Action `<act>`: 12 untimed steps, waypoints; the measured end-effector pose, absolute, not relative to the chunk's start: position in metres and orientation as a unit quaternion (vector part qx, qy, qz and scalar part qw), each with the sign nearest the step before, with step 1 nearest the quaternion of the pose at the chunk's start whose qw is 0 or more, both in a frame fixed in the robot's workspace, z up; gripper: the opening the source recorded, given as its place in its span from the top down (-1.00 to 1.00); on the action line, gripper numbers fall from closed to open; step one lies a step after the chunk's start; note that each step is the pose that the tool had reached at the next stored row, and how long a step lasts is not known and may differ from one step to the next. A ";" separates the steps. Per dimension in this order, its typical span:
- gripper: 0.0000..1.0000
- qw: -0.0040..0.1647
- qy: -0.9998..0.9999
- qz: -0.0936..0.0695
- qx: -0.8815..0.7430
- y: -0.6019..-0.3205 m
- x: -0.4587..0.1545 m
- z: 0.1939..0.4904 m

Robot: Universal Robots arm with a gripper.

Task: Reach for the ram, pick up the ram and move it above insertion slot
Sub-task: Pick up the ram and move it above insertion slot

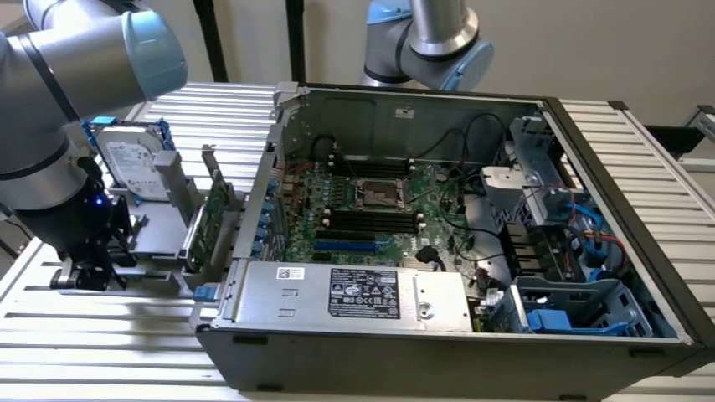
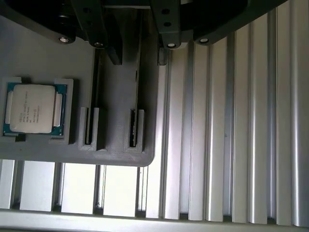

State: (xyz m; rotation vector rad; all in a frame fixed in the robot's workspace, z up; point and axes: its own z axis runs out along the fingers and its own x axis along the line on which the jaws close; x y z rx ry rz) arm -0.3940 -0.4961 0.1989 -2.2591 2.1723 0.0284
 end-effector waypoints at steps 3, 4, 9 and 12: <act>0.33 0.004 0.694 0.009 -0.720 -0.496 -0.394 0.199; 0.45 0.004 0.694 0.009 -0.720 -0.496 -0.394 0.199; 0.74 0.003 0.695 0.009 -0.719 -0.496 -0.394 0.198; 0.74 0.003 0.695 0.009 -0.719 -0.496 -0.394 0.198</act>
